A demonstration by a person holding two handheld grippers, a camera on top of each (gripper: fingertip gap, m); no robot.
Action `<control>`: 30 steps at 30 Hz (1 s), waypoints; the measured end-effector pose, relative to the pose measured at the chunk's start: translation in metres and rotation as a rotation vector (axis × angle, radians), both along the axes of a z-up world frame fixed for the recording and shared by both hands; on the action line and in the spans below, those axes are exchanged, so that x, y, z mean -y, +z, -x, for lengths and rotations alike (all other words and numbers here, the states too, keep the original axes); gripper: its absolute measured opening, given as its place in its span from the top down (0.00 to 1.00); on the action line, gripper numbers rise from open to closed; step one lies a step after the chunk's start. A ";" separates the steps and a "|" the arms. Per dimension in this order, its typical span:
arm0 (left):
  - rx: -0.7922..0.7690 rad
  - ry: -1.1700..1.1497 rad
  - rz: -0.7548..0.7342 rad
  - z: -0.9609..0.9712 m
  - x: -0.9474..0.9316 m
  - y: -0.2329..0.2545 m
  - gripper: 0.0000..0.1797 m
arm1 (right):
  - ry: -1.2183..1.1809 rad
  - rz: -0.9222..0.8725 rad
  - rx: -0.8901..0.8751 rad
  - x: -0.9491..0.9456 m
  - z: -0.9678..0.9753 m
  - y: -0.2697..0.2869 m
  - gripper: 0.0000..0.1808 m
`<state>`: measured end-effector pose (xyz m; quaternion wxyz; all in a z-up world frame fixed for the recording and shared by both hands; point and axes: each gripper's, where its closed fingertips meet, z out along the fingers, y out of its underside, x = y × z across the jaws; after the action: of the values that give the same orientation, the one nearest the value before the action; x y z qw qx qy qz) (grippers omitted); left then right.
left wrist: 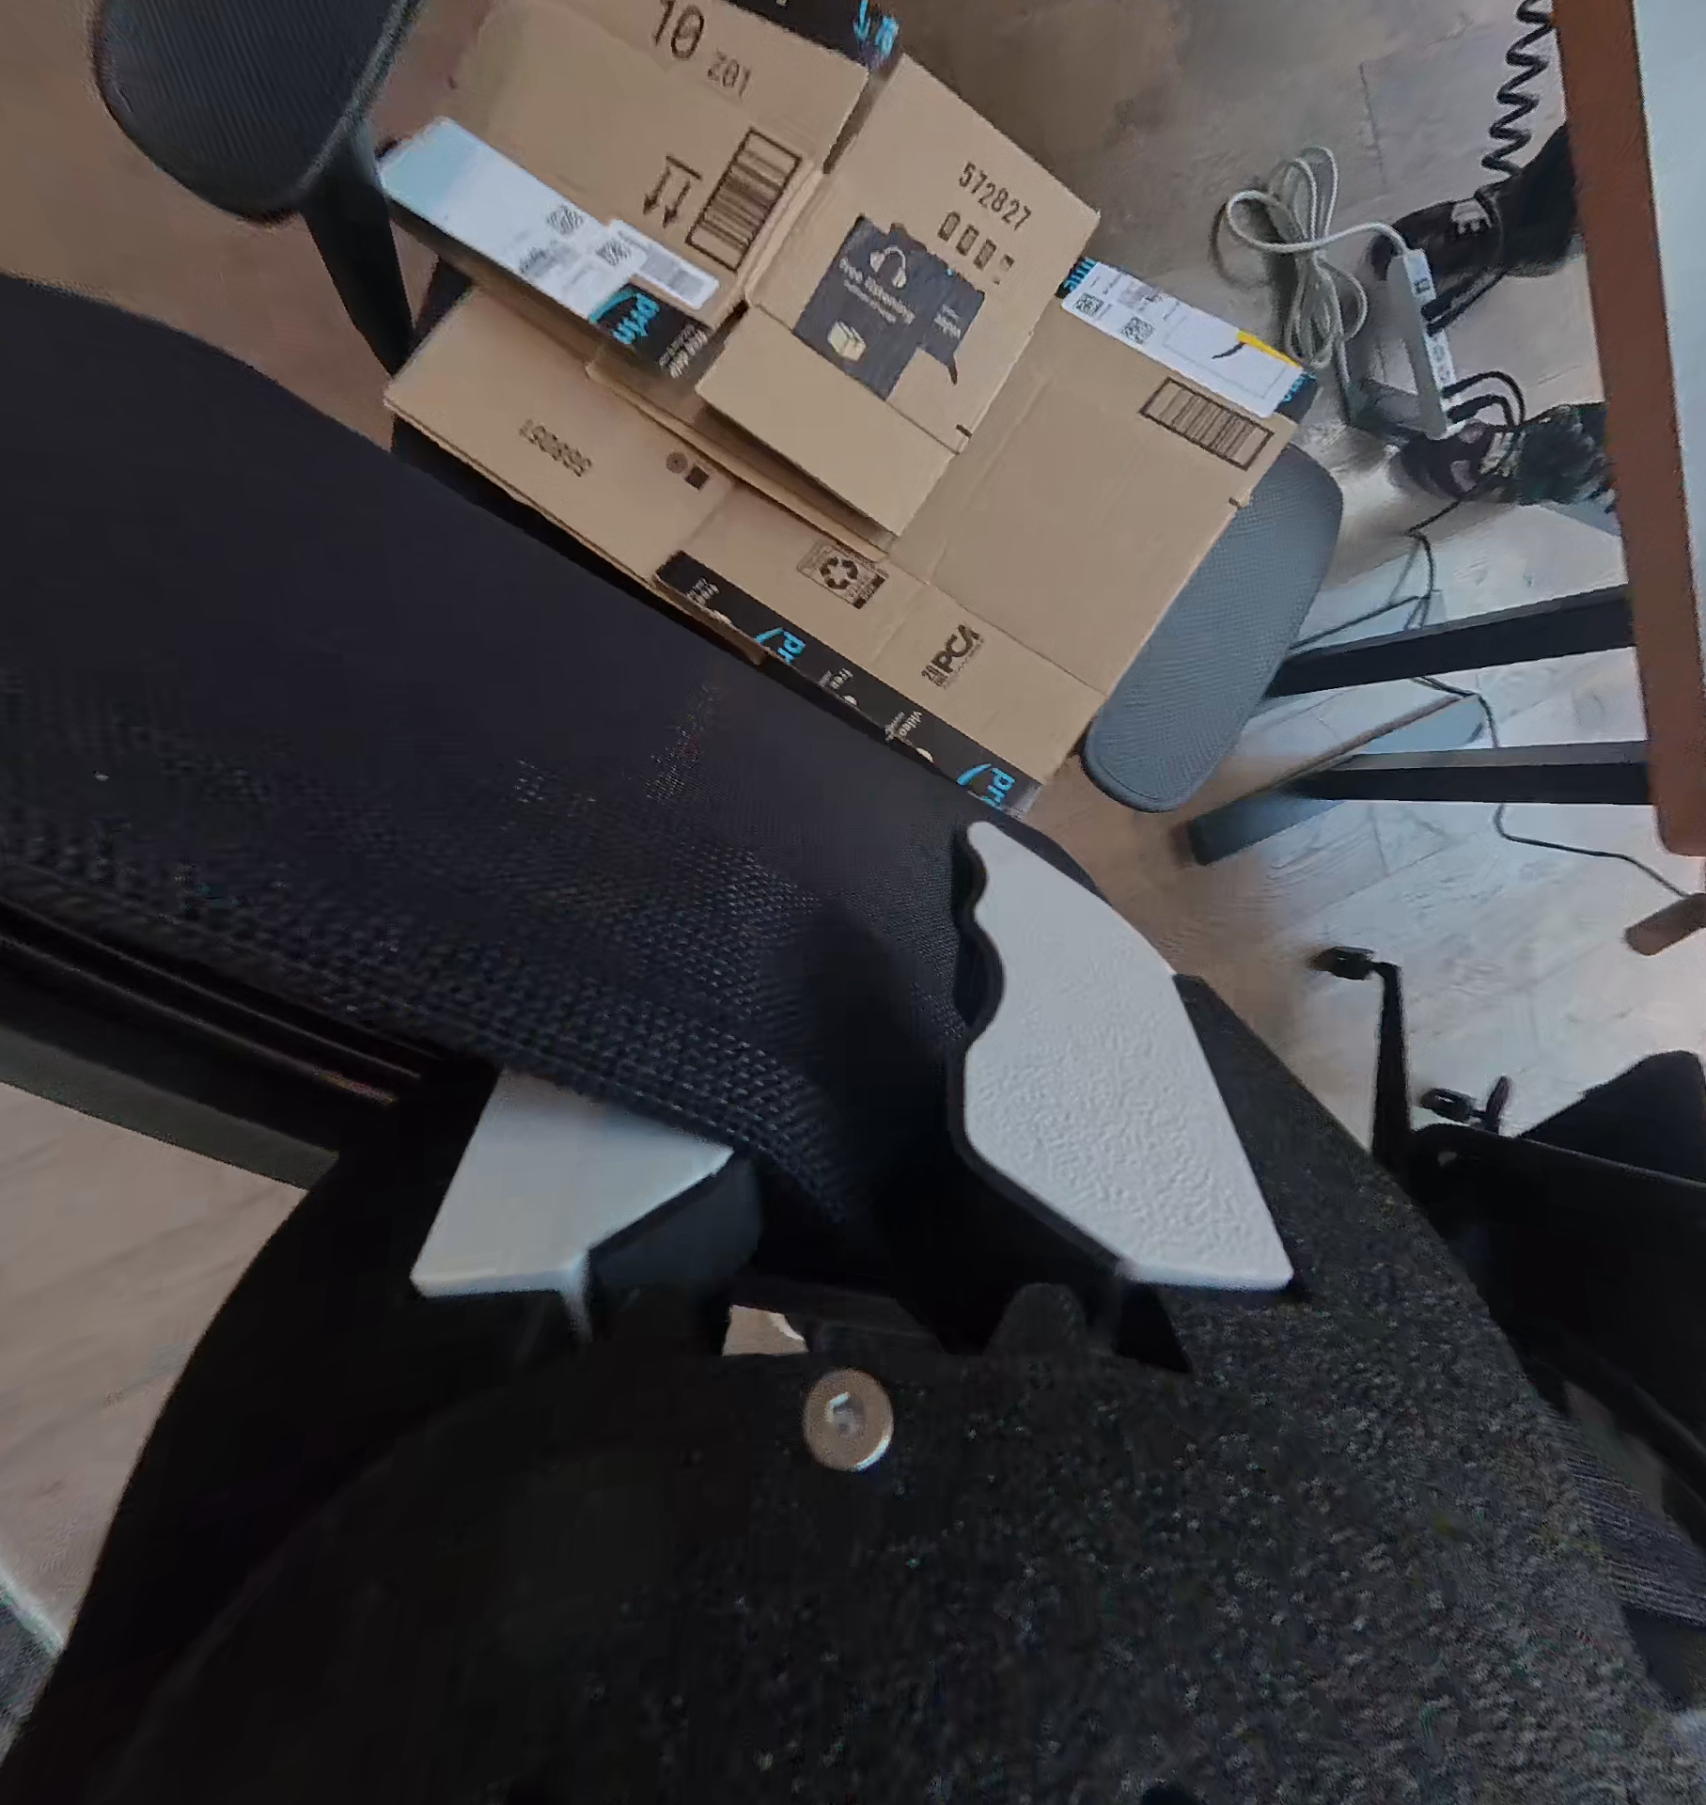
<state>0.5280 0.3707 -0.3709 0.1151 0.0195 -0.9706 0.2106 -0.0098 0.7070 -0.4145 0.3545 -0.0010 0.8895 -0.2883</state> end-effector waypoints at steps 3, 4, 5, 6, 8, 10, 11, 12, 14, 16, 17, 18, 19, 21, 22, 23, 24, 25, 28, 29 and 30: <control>0.014 0.052 -0.145 0.001 -0.017 0.001 0.57 | -0.089 -0.030 -0.090 0.021 0.054 0.003 0.72; 0.055 0.074 -0.175 -0.002 -0.025 0.003 0.48 | -0.117 -0.042 -0.116 0.025 0.072 0.004 0.71; 0.114 0.097 -0.184 -0.006 -0.032 0.008 0.45 | -0.145 -0.056 -0.132 0.028 0.090 0.005 0.70; 0.161 0.116 -0.160 -0.009 -0.034 0.019 0.44 | -0.170 -0.071 -0.131 0.030 0.105 0.004 0.68; 0.246 0.136 -0.127 -0.010 -0.037 0.044 0.43 | -0.213 -0.095 -0.079 0.033 0.131 0.002 0.65; 0.424 0.025 -0.106 -0.002 -0.039 0.072 0.42 | -0.263 -0.110 -0.002 0.039 0.152 -0.005 0.60; 0.537 -0.082 -0.086 0.012 -0.037 0.087 0.41 | -0.286 -0.113 0.035 0.044 0.161 -0.009 0.57; 0.611 -0.207 -0.044 0.041 -0.034 0.099 0.41 | -0.308 -0.115 0.077 0.051 0.168 -0.013 0.53; 0.531 -0.492 0.057 0.144 -0.033 0.099 0.44 | -0.357 -0.108 0.177 0.071 0.177 -0.019 0.49; 0.268 -0.784 -0.002 0.268 -0.067 0.069 0.45 | -0.418 -0.063 0.294 0.098 0.185 -0.017 0.51; 0.128 -0.916 -0.096 0.325 -0.095 0.049 0.45 | -0.440 -0.032 0.352 0.112 0.187 -0.012 0.54; 0.036 -1.027 -0.185 0.372 -0.121 0.030 0.46 | -0.452 0.002 0.395 0.125 0.188 -0.004 0.62; -0.021 -1.132 -0.251 0.412 -0.146 0.010 0.47 | -0.455 0.034 0.406 0.136 0.188 0.004 0.70; -0.058 -1.330 -0.368 0.474 -0.189 -0.031 0.48 | -0.444 0.075 0.352 0.155 0.186 0.019 0.81; -0.059 -1.410 -0.407 0.500 -0.205 -0.049 0.48 | -0.429 0.093 0.322 0.164 0.183 0.028 0.87; -0.068 -1.474 -0.437 0.525 -0.219 -0.063 0.49 | -0.414 0.108 0.293 0.172 0.181 0.037 0.88; -0.094 -1.524 -0.464 0.549 -0.233 -0.073 0.51 | -0.401 0.117 0.263 0.180 0.178 0.045 0.90; -0.129 -1.555 -0.486 0.572 -0.245 -0.080 0.53 | -0.388 0.124 0.236 0.188 0.176 0.054 0.90; -0.178 -1.625 -0.555 0.627 -0.271 -0.094 0.56 | -0.351 0.147 0.162 0.208 0.169 0.080 0.92; -0.189 -1.642 -0.560 0.643 -0.275 -0.096 0.56 | -0.344 0.151 0.136 0.214 0.168 0.087 0.88; -0.251 -1.622 -0.539 0.662 -0.276 -0.096 0.60 | -0.360 0.158 0.063 0.218 0.174 0.090 0.90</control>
<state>-0.1342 0.6467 -0.4670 0.3276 -0.6296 -0.6817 -0.1775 -0.1841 0.4885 -0.3245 0.3237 0.1395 0.8383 -0.4159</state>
